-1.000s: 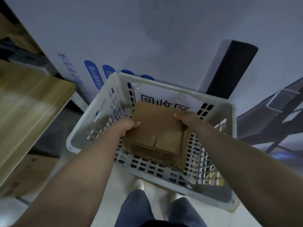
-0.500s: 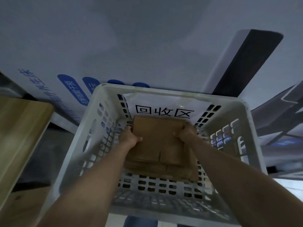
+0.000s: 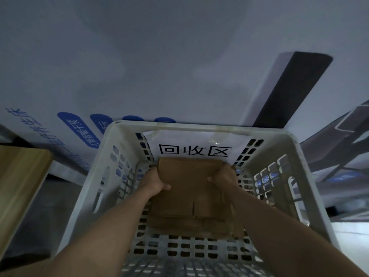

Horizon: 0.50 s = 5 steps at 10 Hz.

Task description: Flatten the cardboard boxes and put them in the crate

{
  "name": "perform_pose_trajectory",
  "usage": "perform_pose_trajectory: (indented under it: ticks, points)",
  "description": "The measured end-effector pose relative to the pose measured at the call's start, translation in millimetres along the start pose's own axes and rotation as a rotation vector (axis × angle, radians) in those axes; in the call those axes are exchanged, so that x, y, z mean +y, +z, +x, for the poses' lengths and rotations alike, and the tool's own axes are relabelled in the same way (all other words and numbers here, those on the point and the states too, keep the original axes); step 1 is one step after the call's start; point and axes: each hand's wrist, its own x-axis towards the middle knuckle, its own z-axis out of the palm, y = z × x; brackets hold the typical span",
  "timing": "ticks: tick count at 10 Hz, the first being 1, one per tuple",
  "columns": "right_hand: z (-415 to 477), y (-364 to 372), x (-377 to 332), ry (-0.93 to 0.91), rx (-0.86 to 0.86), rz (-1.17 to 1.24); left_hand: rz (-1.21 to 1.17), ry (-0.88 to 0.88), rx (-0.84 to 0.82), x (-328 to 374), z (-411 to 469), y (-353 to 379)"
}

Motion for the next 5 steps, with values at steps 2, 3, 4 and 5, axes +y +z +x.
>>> perform_pose_trajectory:
  ticks: [2, 3, 4, 5]
  points:
    - [-18.6, -24.2, -3.5, -0.097, -0.092, -0.187, 0.12, -0.021, -0.113, 17.0, -16.9, -15.2]
    - [-27.7, -43.0, -6.1, -0.071, -0.064, -0.216, 0.124, 0.029, -0.09, 28.6, -27.0, -26.5]
    - [-45.6, -65.1, -15.8, -0.076, -0.026, -0.172, 0.143, 0.056, -0.068, 37.0, -45.1, -39.4]
    - [-69.5, -88.7, -33.4, -0.183, 0.055, -0.144, 0.126, 0.108, 0.019, 52.8, -63.7, -54.8]
